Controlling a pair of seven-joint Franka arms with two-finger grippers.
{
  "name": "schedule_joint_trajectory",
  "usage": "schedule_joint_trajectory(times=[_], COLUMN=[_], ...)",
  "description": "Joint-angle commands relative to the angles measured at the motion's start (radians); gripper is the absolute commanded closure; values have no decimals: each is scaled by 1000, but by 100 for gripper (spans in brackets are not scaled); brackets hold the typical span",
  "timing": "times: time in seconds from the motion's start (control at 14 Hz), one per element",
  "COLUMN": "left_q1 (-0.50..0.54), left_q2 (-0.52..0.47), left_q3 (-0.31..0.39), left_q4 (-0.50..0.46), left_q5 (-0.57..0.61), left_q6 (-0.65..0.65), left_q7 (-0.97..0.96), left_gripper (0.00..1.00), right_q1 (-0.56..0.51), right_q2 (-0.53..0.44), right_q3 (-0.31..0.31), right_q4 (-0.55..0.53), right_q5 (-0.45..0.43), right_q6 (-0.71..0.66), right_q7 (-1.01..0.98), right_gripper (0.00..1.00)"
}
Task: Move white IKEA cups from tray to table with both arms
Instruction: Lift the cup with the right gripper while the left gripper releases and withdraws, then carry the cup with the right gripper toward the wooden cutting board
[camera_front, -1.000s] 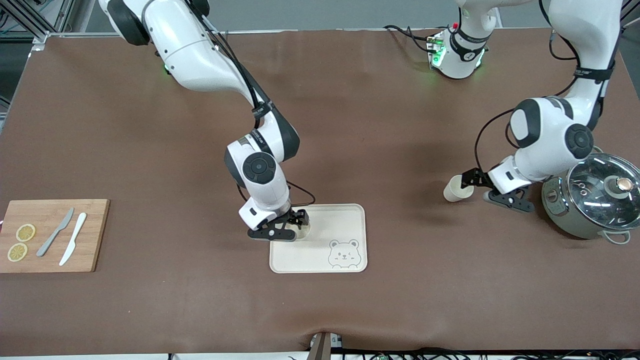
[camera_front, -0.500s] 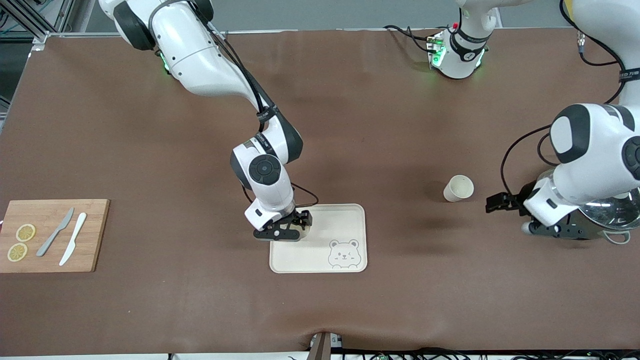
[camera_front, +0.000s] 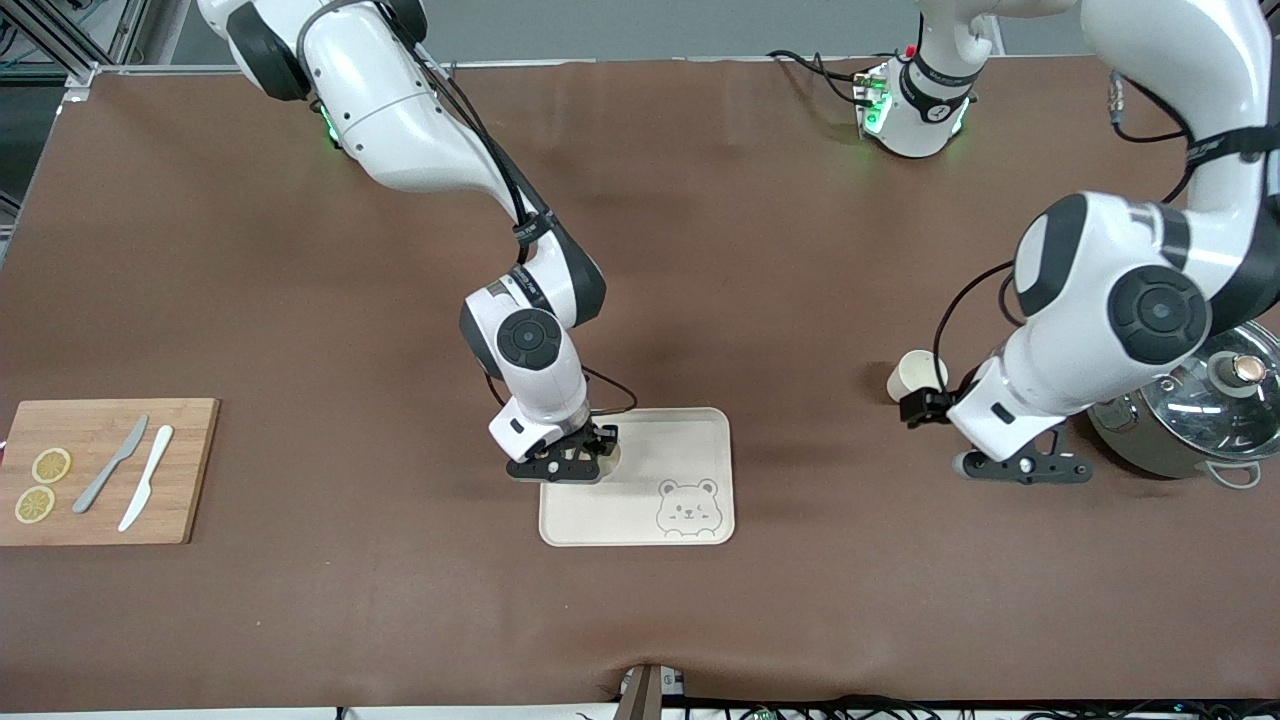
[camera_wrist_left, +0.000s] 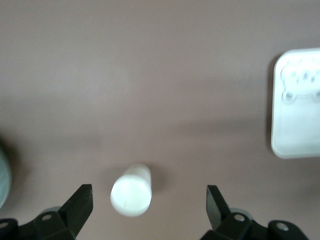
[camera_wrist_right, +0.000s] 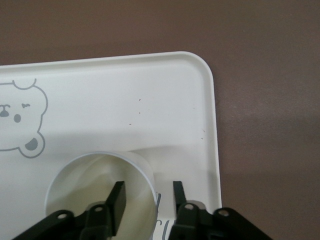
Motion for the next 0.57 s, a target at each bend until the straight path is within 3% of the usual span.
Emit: schedule_joint_trajectory(times=[0.0,0.07,0.29,0.5], left_q1=[26,26,57,58], left_q2=[-74,-126,-246,-285], left_q3=[-10,0,3,8], left_q4=[100,97,74,29], left_q5=[6,-24,-55,-63], left_q6=[-172,-177,-239,-250], left_q7=[7,4,14,88], left_gripper=[0,0,0,0], right_q1=[0,0,3,4], right_q2=[5,5,5,-5], right_q3=[-7,-7,-7,-7], right_q4=[14,14,15,20], right_q5=[10,10,10,12], right_q6=[-6,-6,-7,-21], right_q7=[-50,-51,-47,-46], right_gripper=[92,100,100,100])
